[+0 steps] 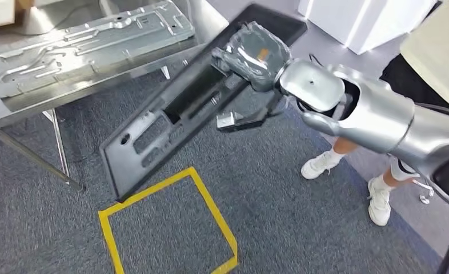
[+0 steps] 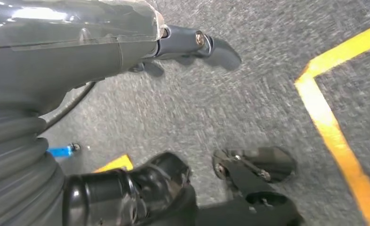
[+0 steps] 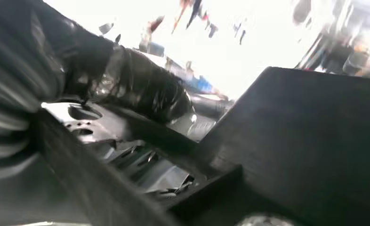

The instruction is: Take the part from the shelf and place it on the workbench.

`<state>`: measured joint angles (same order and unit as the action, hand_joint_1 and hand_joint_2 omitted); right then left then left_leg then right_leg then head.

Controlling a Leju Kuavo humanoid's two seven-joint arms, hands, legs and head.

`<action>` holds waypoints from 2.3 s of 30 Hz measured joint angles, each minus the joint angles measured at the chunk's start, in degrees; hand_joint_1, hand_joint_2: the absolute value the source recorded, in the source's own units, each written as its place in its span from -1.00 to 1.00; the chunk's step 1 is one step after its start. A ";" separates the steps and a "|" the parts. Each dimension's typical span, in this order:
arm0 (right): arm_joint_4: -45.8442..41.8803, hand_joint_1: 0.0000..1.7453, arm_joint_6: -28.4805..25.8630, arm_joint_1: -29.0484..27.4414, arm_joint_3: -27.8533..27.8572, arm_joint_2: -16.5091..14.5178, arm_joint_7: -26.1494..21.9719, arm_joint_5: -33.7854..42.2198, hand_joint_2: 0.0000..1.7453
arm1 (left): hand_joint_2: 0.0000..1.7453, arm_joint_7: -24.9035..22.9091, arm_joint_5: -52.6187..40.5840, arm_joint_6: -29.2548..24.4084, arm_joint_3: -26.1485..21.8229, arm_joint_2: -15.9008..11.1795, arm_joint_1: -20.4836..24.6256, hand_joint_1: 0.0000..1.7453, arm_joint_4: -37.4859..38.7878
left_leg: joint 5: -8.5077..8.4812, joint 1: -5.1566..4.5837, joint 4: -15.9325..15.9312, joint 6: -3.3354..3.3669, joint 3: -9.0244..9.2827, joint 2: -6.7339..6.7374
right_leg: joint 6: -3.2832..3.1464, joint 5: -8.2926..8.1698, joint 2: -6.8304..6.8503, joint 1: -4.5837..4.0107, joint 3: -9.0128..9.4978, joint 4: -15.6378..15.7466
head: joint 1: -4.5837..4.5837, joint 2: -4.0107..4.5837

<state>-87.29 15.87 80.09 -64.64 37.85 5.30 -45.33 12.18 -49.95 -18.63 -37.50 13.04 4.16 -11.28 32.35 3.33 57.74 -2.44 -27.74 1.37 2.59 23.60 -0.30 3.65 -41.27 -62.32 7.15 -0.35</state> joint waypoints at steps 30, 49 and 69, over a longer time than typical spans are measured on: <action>0.06 1.00 -0.73 -1.75 0.70 1.53 -0.55 1.32 1.00 | 1.00 -0.98 -1.21 -0.08 -0.28 0.30 0.13 -1.00 0.00 | -6.59 -4.64 2.08 6.10 -7.75 -1.56 | -0.86 3.21 0.09 -2.39 5.99 1.81 | -0.04 0.01; -1.09 1.00 -1.65 -4.01 1.49 4.24 -0.87 2.14 1.00 | 1.00 -0.51 -1.16 -0.37 -0.29 0.23 0.06 -1.00 0.00 | -6.84 -2.71 0.74 4.16 -6.92 -1.93 | -2.54 2.31 0.03 -1.75 7.26 4.12 | -0.01 0.02; -0.11 1.00 -1.64 -3.99 1.69 3.11 -0.99 0.78 1.00 | 1.00 -1.03 -1.02 -0.59 -0.57 0.25 0.05 -1.00 0.00 | -6.88 -3.34 0.84 5.35 -7.13 -1.98 | 0.71 1.45 0.26 -1.22 7.74 5.47 | -0.03 0.02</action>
<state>-87.40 14.23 76.10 -62.95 40.96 4.31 -44.55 11.15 -50.97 -19.21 -38.07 13.29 4.21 -11.28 25.47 -0.02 58.58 2.91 -34.86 -0.61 3.29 25.05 -0.04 2.43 -33.53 -56.85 7.13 -0.33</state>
